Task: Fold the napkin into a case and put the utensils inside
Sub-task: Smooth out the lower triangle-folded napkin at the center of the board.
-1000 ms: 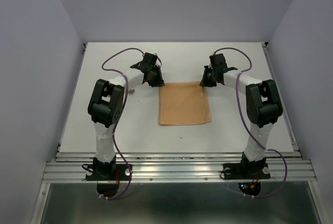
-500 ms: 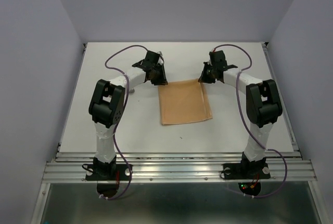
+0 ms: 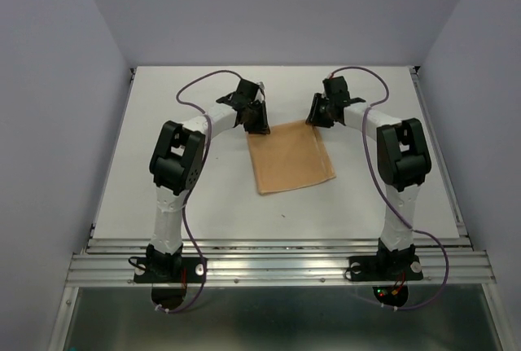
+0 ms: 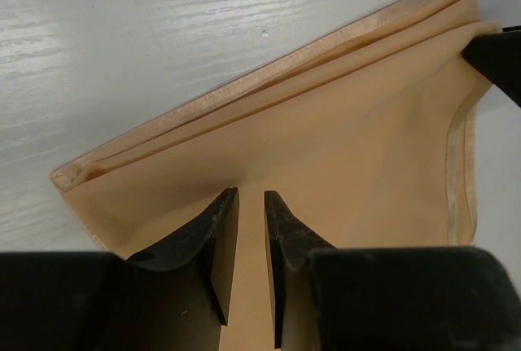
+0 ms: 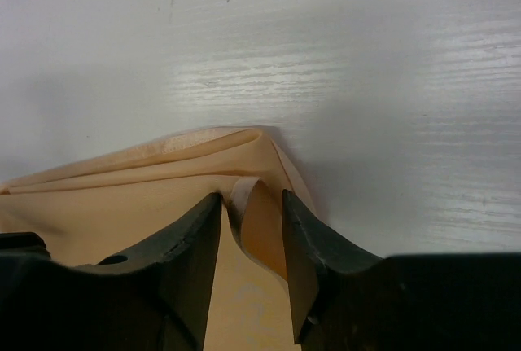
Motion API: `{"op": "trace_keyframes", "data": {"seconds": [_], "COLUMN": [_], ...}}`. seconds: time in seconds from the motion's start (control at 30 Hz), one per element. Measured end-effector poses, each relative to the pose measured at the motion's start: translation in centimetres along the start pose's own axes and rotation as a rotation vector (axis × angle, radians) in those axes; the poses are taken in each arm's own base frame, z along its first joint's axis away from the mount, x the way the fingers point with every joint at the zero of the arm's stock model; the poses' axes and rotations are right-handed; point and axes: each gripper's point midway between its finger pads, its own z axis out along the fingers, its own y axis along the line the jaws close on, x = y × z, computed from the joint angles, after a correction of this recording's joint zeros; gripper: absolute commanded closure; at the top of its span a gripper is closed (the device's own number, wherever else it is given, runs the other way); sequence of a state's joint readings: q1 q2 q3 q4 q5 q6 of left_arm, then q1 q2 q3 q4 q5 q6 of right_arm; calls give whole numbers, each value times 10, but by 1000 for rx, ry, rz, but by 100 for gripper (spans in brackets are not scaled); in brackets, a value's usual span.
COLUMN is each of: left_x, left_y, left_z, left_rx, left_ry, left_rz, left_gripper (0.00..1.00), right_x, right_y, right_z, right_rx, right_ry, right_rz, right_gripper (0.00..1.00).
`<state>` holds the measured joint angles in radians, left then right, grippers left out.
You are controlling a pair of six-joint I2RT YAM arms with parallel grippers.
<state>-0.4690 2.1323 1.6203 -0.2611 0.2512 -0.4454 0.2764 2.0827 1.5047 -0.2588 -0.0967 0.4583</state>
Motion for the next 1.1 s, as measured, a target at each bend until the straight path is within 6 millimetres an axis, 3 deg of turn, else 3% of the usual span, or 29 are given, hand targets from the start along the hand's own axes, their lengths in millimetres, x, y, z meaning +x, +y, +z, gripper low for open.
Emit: {"op": "trace_keyframes", "data": {"seconds": [0.2, 0.33, 0.47, 0.63, 0.77, 1.0, 1.1], "left_x": [12, 15, 13, 11, 11, 11, 11], "left_y": [9, 15, 15, 15, 15, 15, 15], "left_z": [11, 16, 15, 18, 17, 17, 18], "left_rx": [-24, -41, -44, -44, -44, -43, -44], "left_ry": [36, 43, 42, 40, 41, 41, 45], "left_rz": [-4, 0, 7, 11, 16, 21, 30], "left_gripper": [70, 70, 70, 70, 70, 70, 70], "right_x": [-8, -16, -18, -10, -2, 8, 1], "right_y": [-3, 3, 11, 27, 28, 3, -3], "right_z": [-15, -36, -42, -42, -30, 14, 21], "right_rx": [30, 17, -9, -58, -57, 51, 93], "right_ry": [-30, -64, -72, -46, -21, 4, -22], "right_rz": [-25, -31, -41, -60, -64, -43, -32], "right_gripper": [60, 83, 96, 96, 97, 98, 98]}}
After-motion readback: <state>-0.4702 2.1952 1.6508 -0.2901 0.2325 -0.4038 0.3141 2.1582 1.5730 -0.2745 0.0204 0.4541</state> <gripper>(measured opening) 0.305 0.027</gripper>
